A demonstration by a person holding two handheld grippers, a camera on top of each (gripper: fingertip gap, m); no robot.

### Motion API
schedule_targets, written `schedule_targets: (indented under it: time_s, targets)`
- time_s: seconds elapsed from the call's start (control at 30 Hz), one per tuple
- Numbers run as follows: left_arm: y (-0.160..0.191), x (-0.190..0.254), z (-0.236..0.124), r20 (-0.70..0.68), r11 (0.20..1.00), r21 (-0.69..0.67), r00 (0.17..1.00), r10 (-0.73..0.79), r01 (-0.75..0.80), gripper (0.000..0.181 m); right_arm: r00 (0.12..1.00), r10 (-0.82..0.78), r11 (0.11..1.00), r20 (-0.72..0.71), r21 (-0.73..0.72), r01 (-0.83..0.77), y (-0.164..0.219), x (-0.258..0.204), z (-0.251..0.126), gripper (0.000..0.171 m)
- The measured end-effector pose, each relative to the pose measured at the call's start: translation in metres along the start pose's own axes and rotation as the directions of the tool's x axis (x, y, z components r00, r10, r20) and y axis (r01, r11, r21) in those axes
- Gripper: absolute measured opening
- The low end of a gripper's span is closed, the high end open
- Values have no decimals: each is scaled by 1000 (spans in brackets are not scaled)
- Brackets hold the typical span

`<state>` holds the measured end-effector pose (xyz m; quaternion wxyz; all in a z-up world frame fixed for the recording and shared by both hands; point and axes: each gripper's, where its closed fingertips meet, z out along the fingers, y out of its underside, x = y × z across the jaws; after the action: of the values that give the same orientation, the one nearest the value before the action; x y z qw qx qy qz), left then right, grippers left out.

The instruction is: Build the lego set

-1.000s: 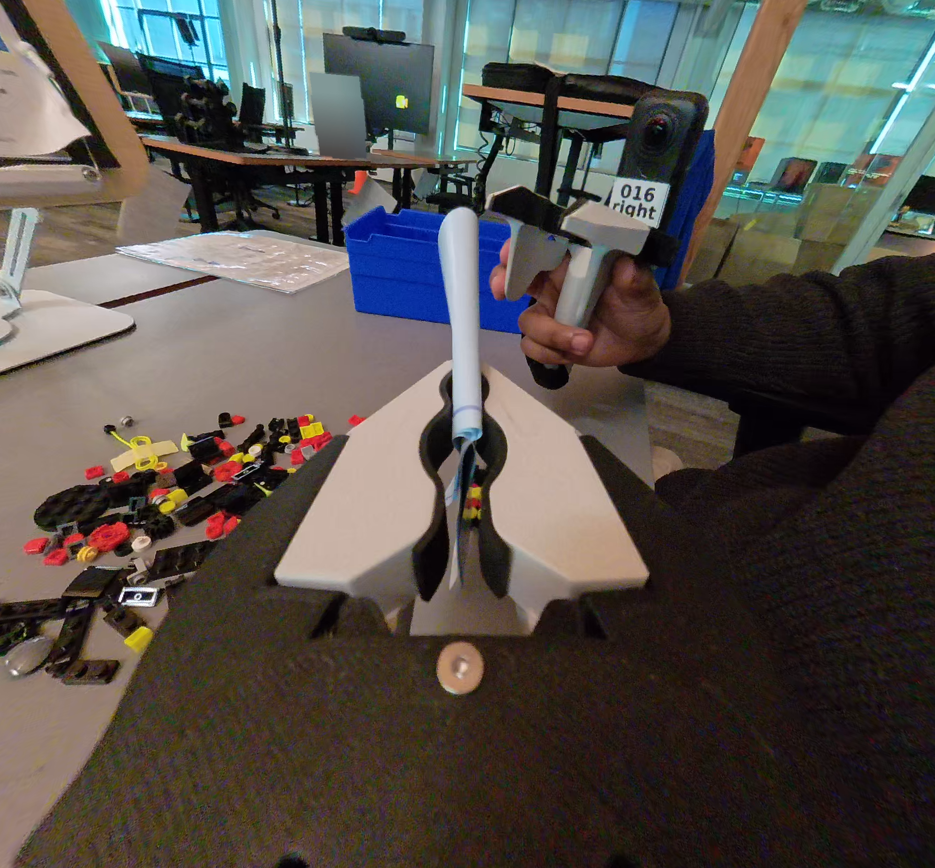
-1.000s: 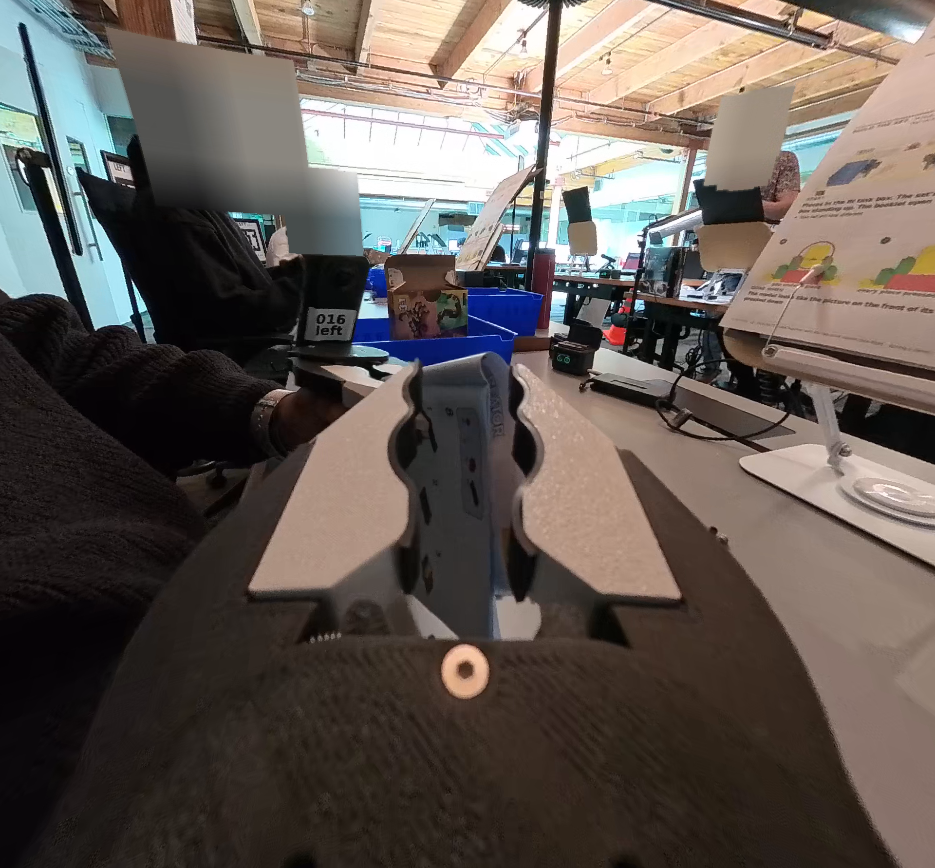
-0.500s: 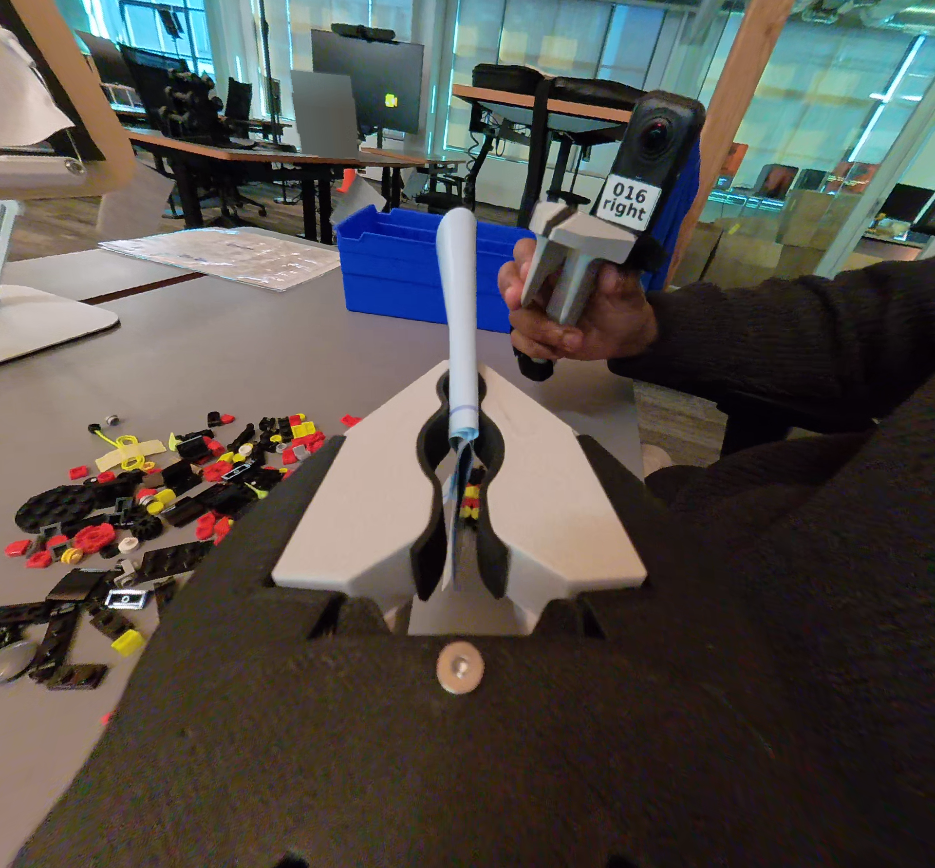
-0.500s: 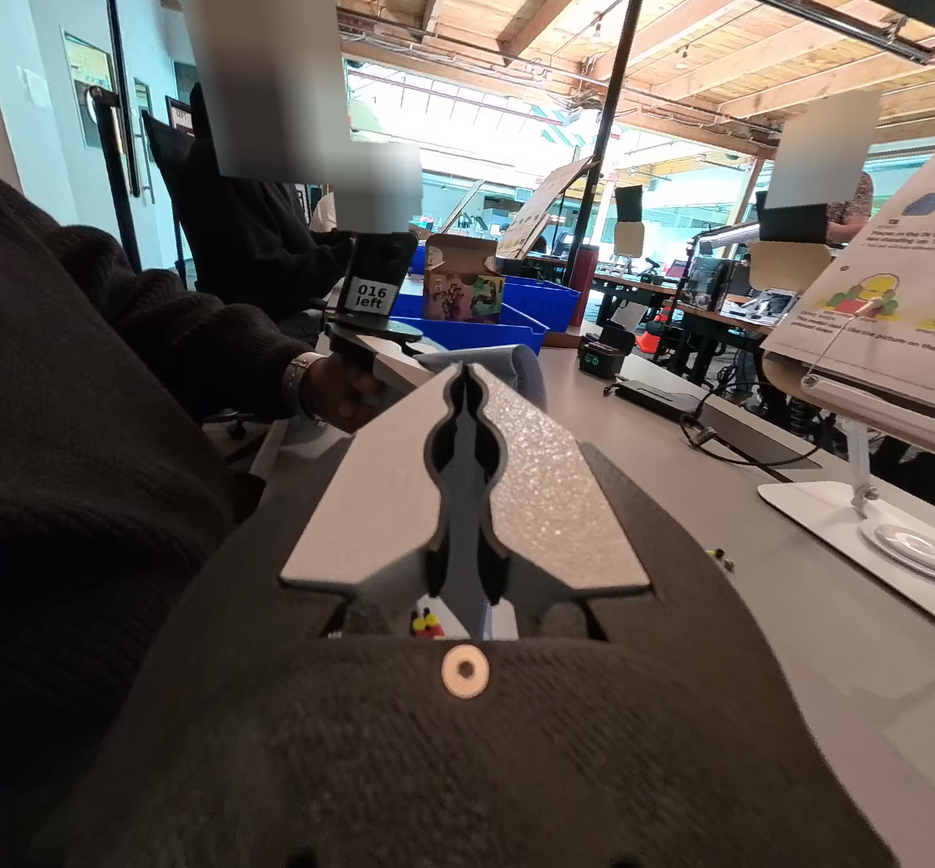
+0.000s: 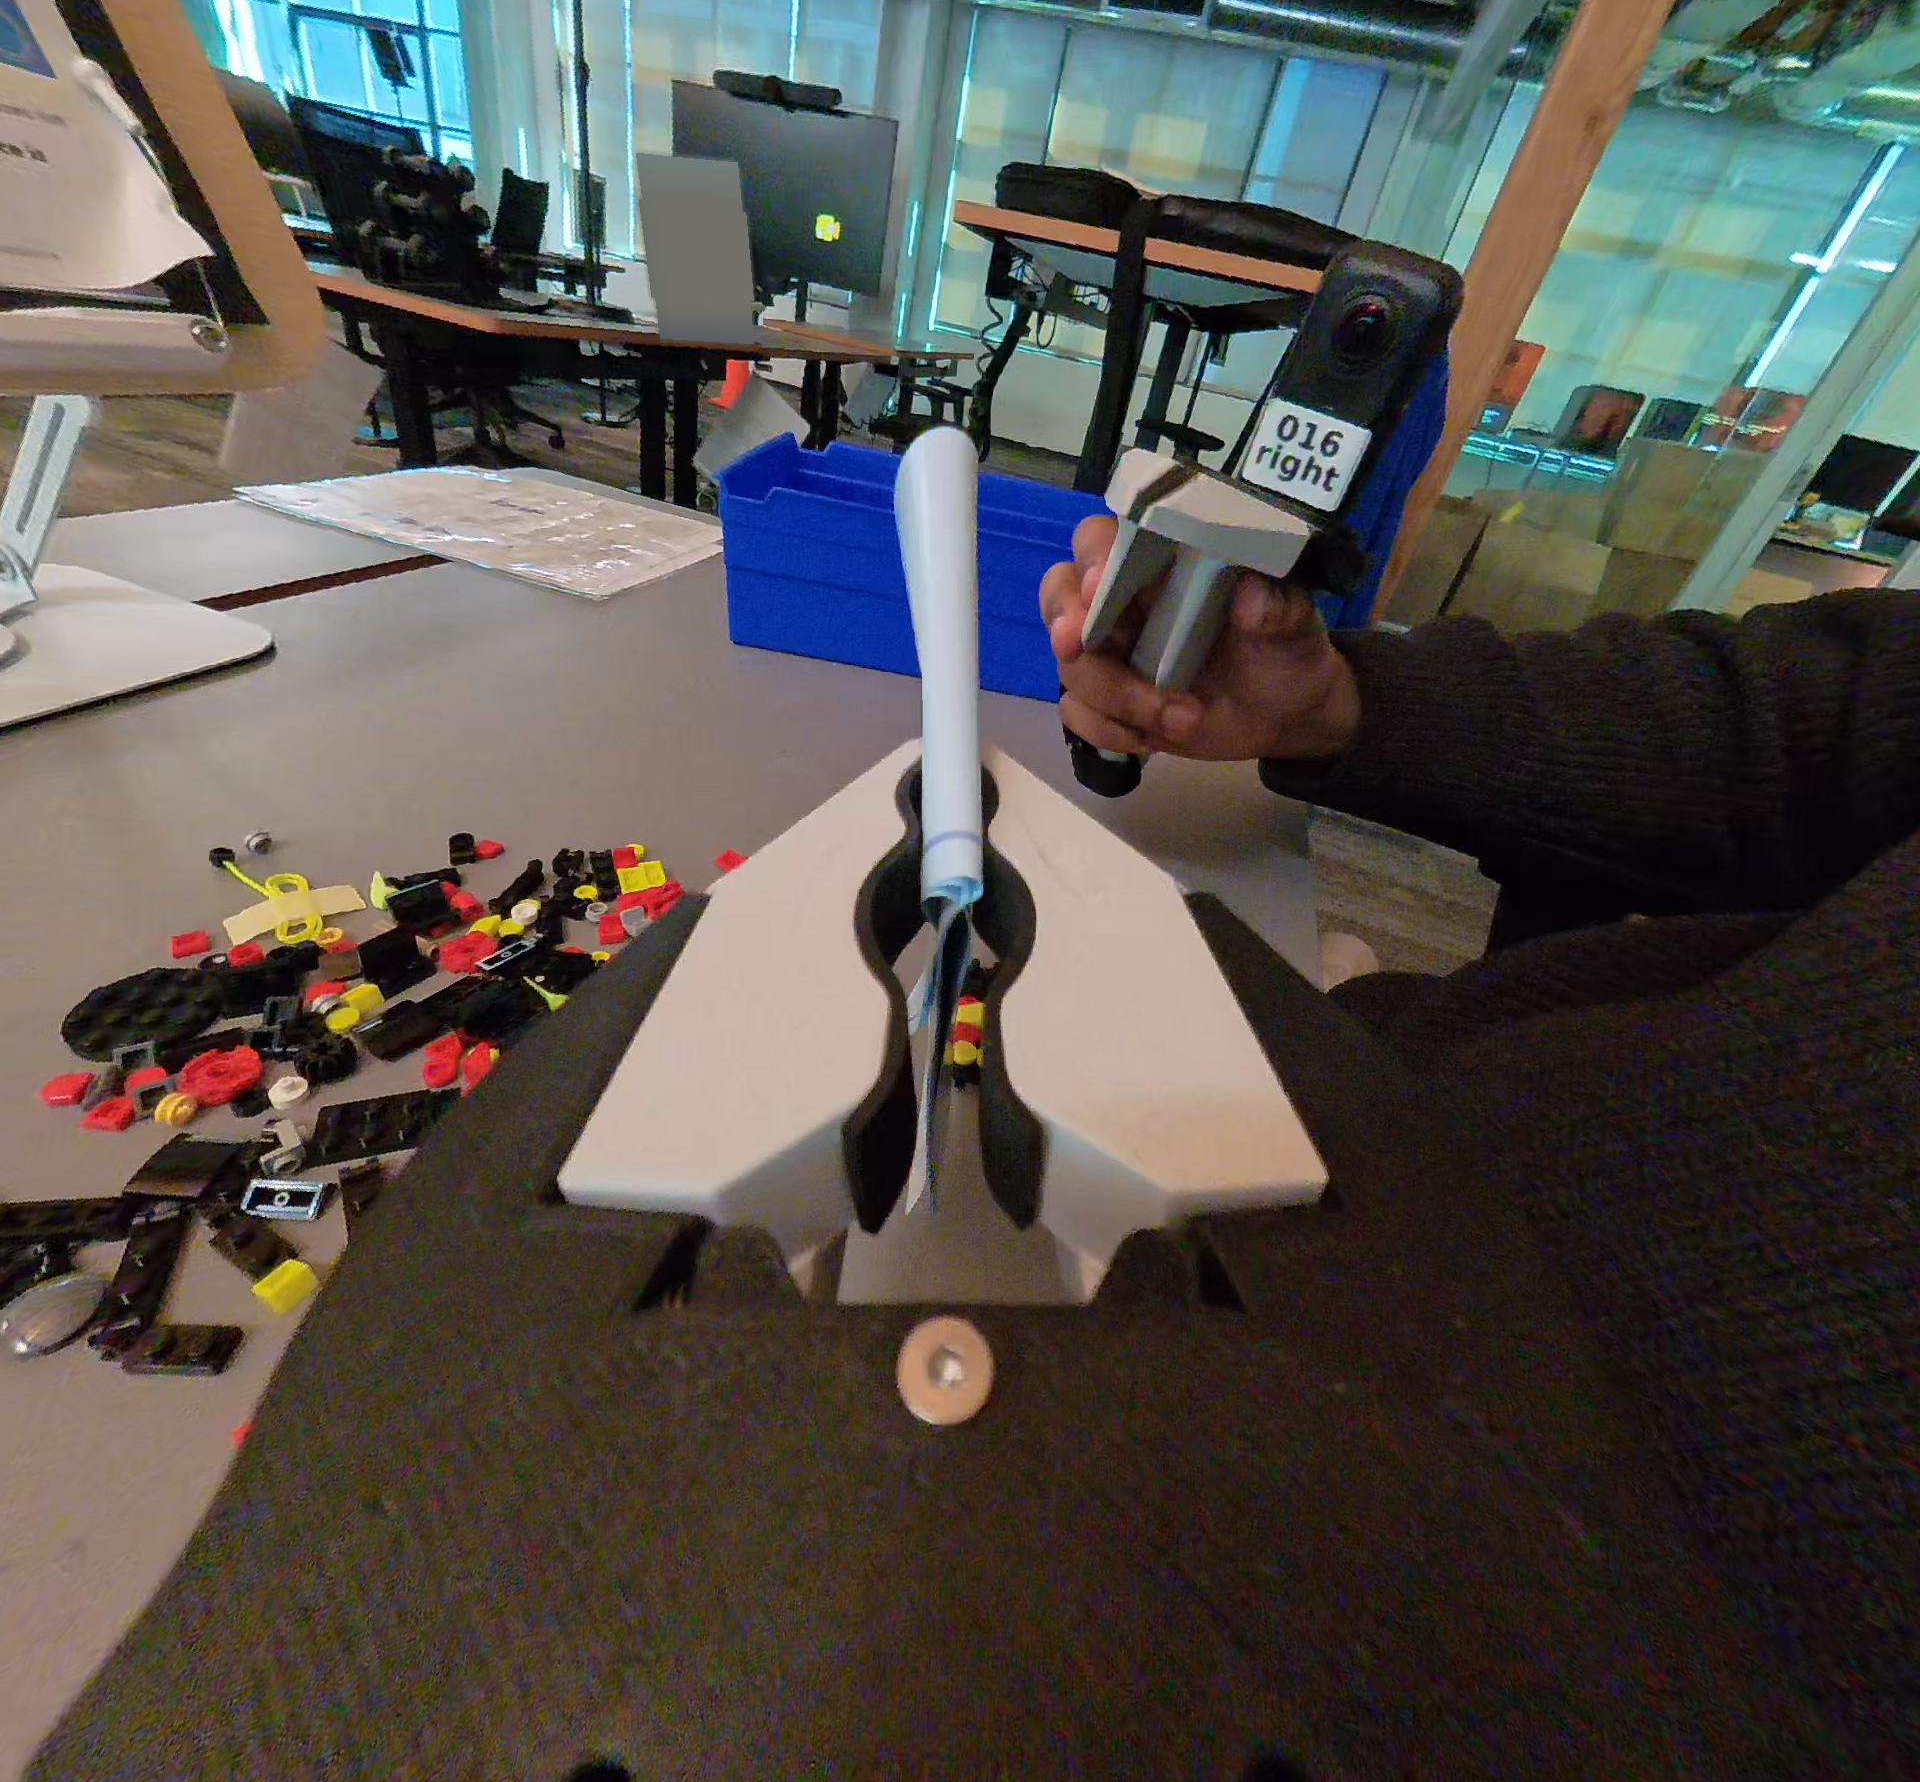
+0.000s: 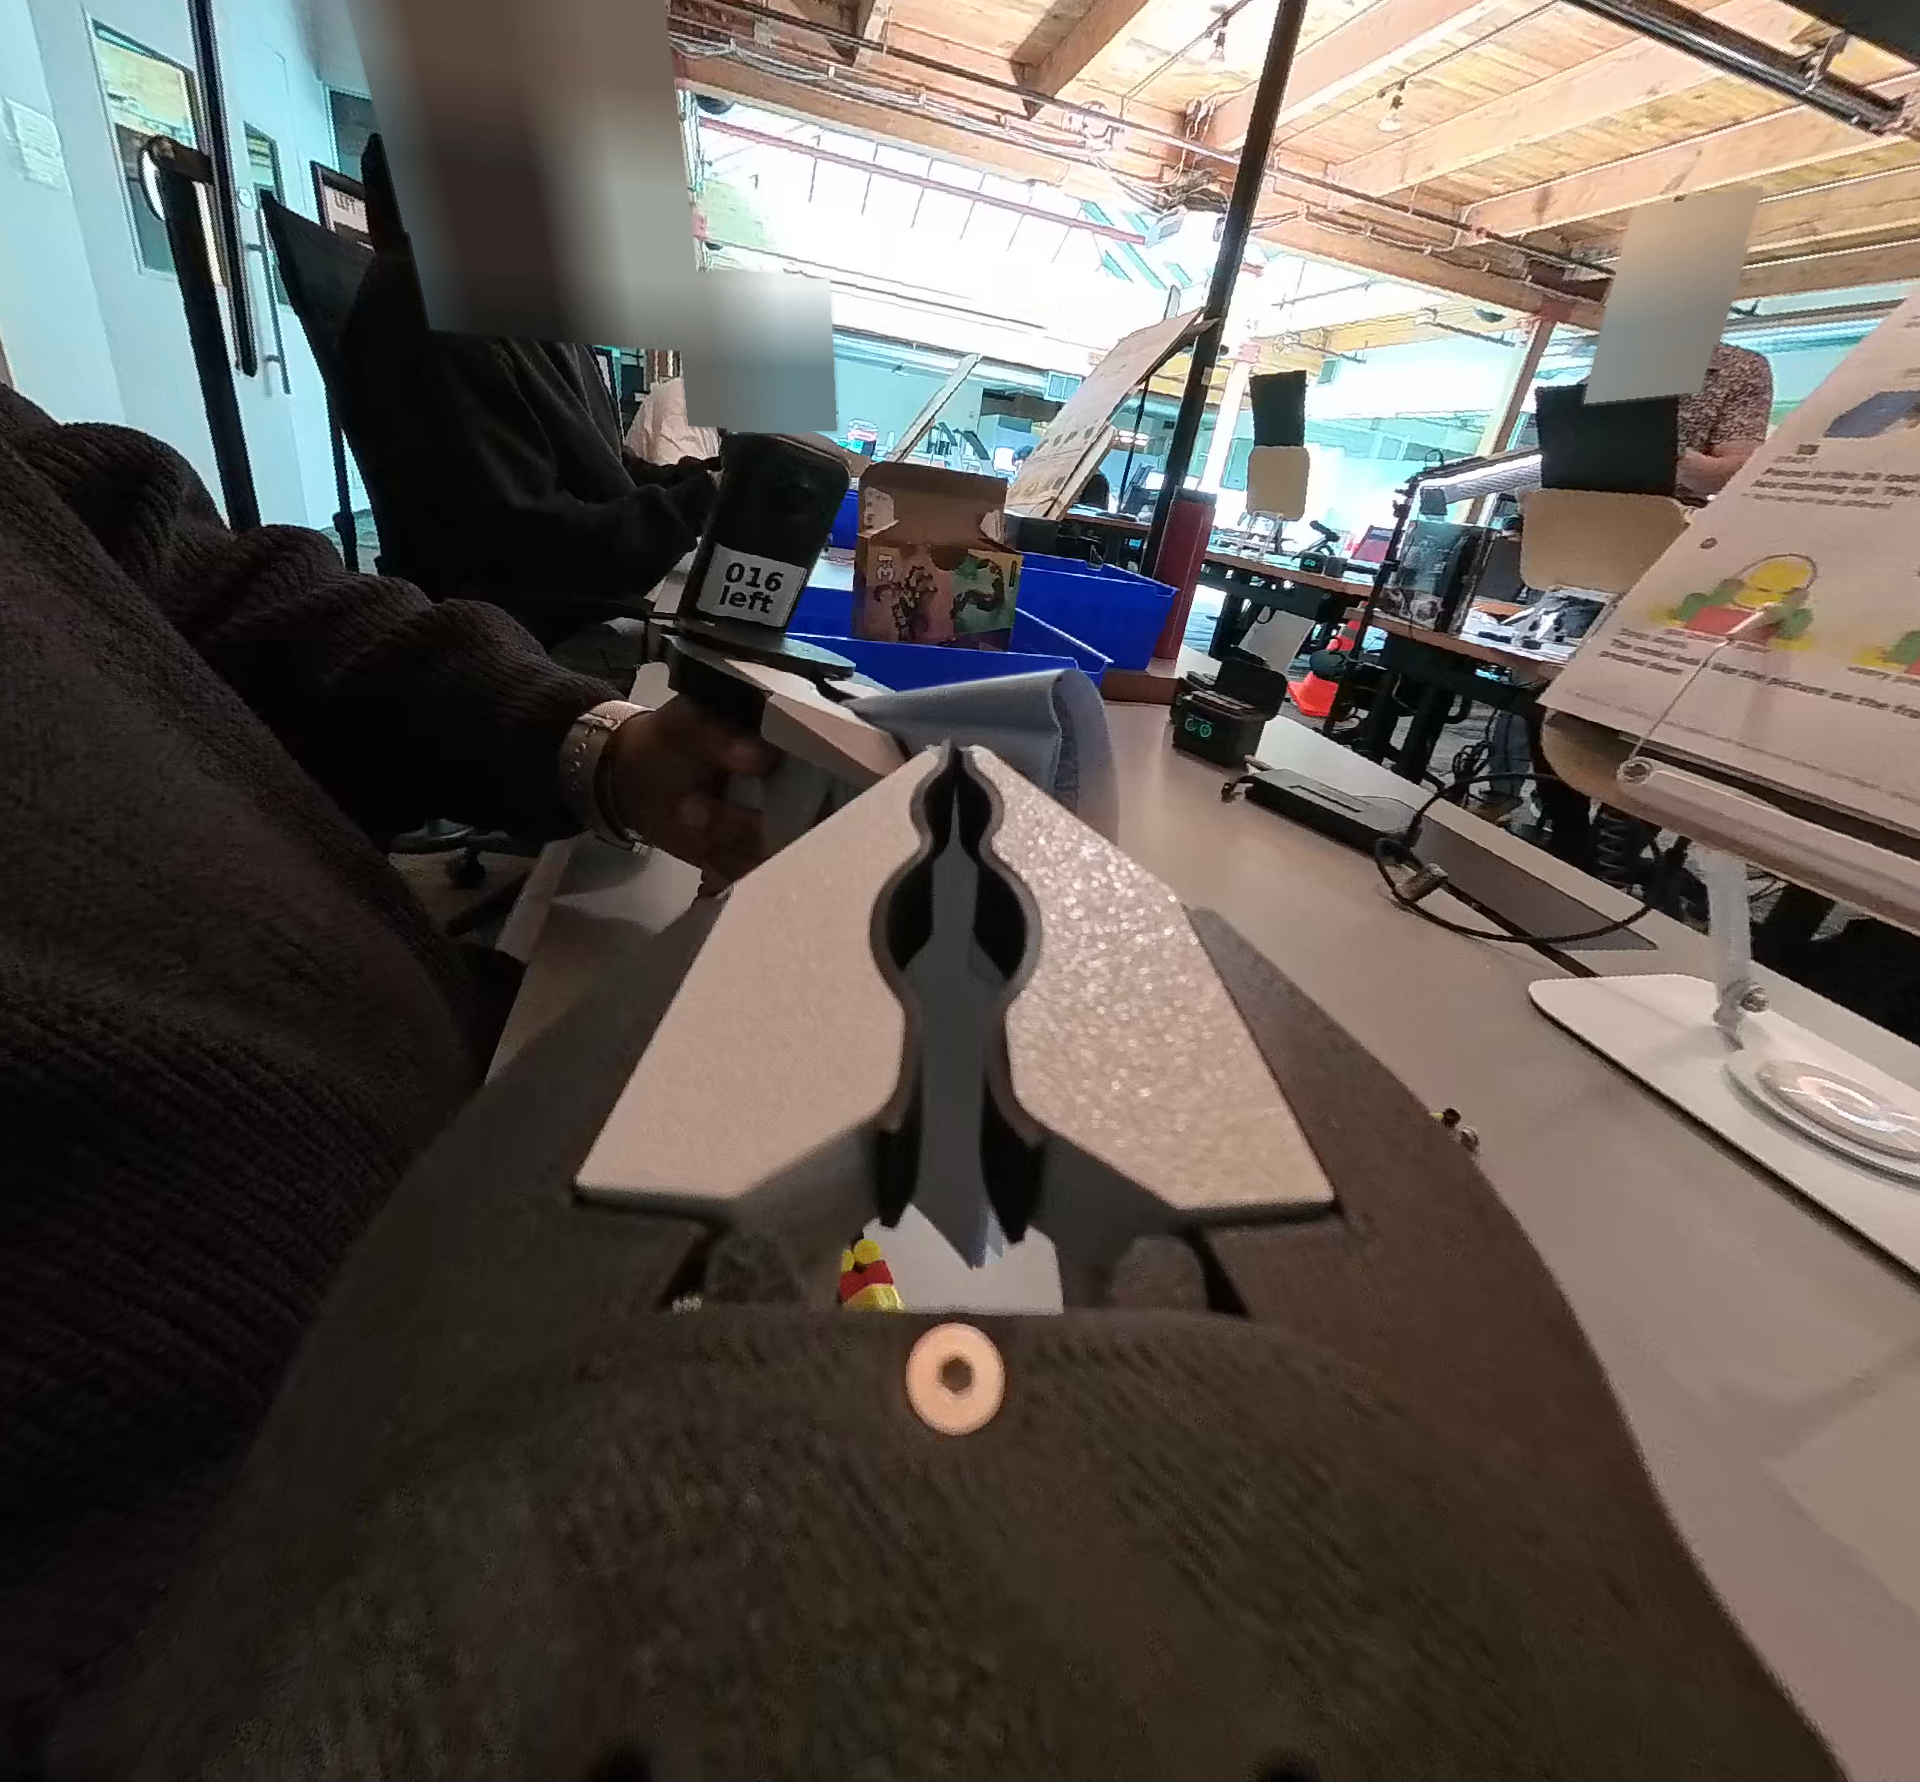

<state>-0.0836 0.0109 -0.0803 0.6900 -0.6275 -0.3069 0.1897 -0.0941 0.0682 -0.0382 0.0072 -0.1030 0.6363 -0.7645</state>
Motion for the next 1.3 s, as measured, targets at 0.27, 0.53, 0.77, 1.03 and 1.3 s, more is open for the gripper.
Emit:
schedule_targets:
  time_s: [0.27, 0.53, 0.77, 1.03, 1.3]
  targets:
    - [4, 1, 1, 6, 1000, -20, 1000, 12, -12, 0, 1000, -12, 1000, -20, -1, 12, 0, 2, 0, 0]
    - [3, -4, -1, 26, 1000, -15, 1000, 12, -12, 0, 999, -22, 1000, -44, 1, 22, -1, 5, -3, 0]
    - [2, -5, -2, 30, 1000, -12, 1000, 4, -3, 0, 998, -19, 1000, -62, -9, 18, 2, 8, -2, 0]
    - [5, -4, 0, 21, 1000, -23, 1000, -2, 3, 0, 998, -3, 1000, -66, -8, 3, 4, 9, 0, 0]
    - [7, 3, 3, -11, 999, -28, 1000, -23, 23, 0, 992, 104, 994, -66, 34, -102, 4, 15, 2, 0]
